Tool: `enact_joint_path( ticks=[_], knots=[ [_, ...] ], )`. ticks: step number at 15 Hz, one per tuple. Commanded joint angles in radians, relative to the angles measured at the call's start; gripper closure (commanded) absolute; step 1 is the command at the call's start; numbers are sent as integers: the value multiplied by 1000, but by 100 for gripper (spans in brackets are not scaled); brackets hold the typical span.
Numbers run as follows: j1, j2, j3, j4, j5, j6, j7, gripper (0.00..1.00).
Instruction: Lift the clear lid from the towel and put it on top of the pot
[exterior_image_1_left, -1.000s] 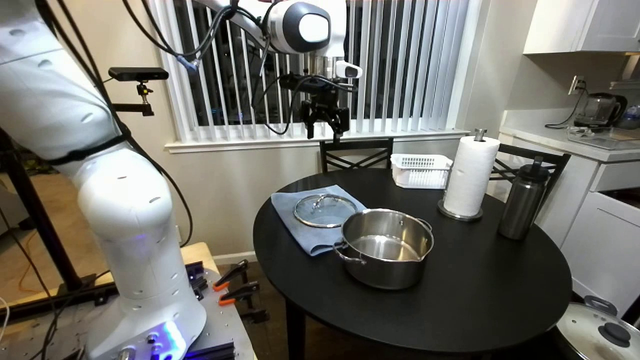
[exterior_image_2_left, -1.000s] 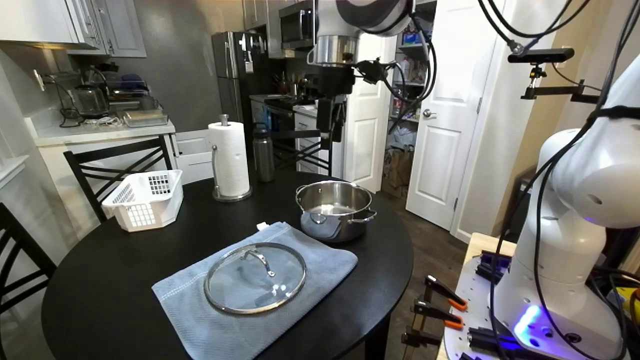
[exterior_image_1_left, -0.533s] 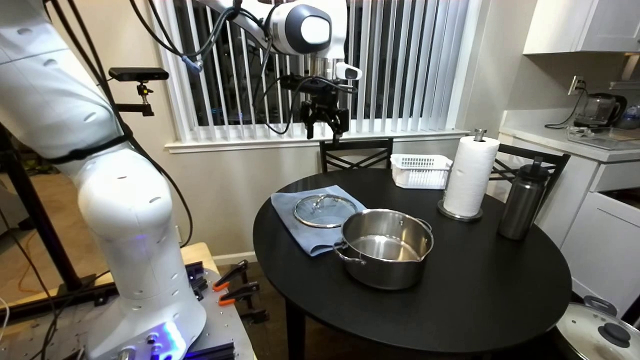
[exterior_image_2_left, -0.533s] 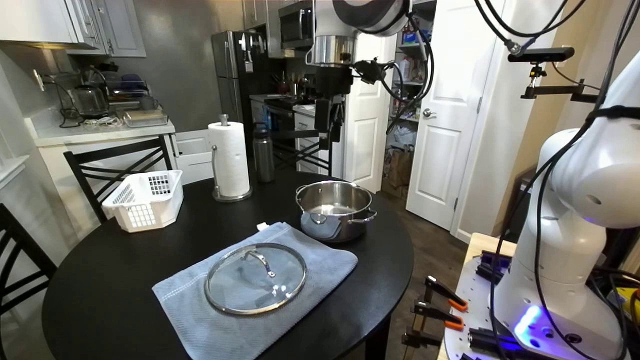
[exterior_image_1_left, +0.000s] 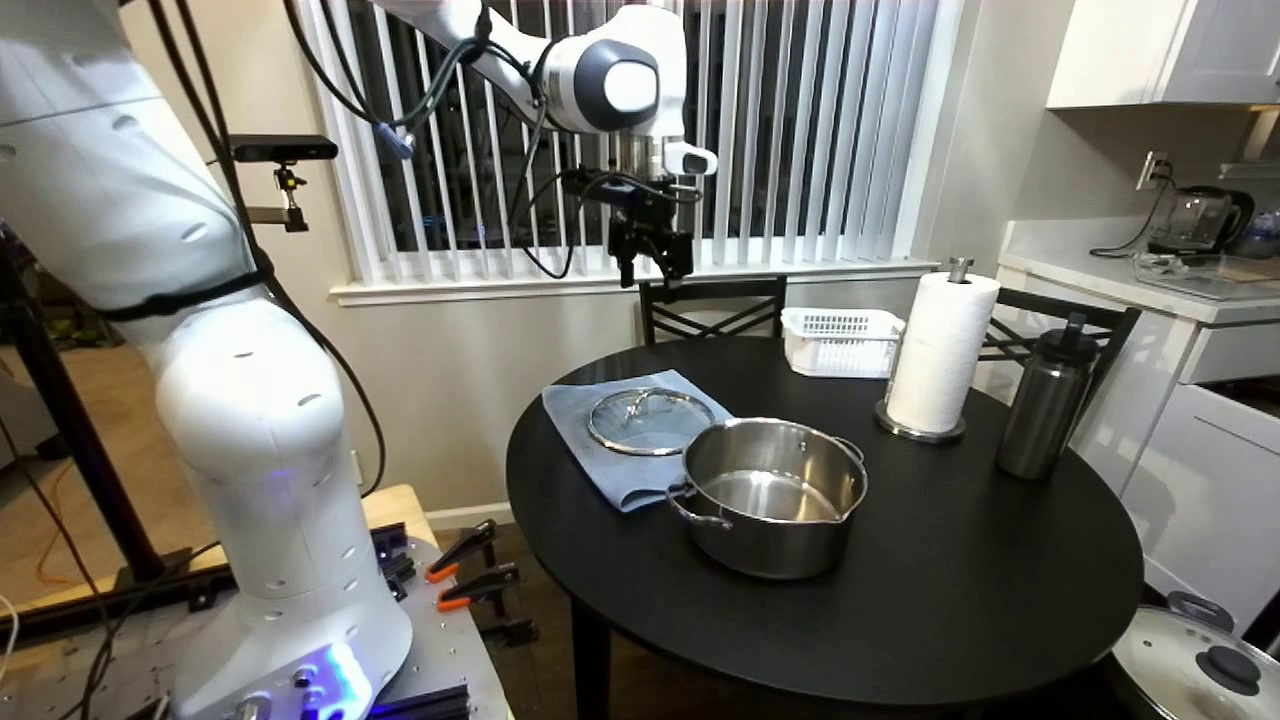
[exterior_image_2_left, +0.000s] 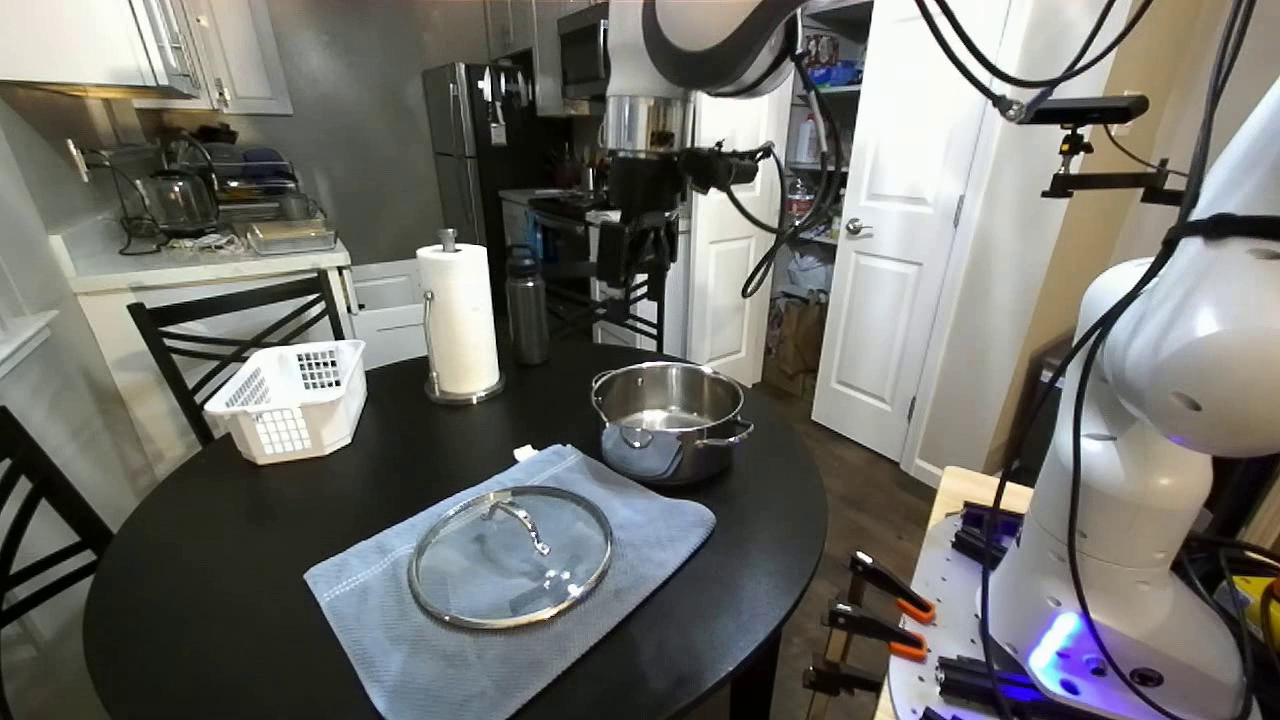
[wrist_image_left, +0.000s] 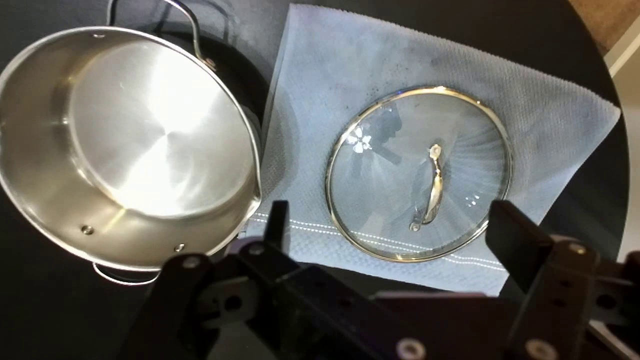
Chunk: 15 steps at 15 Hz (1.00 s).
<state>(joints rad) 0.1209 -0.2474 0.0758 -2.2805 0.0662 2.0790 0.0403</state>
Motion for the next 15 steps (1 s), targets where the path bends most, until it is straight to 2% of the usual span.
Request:
enact_joint_path(
  ticks=[1,4,7,9,12,15],
  knots=[
    [-7,113,62,-5,-23,161,189,0],
    [0,188,85,-33,-24,328,317,0],
    [8,261,88,-36,-56,438,402,0],
    [23,313,88,-21,-121,457,458,0],
    [60,381,76,18,-238,423,541,0],
    [96,428,66,71,-282,395,576,0]
  ],
)
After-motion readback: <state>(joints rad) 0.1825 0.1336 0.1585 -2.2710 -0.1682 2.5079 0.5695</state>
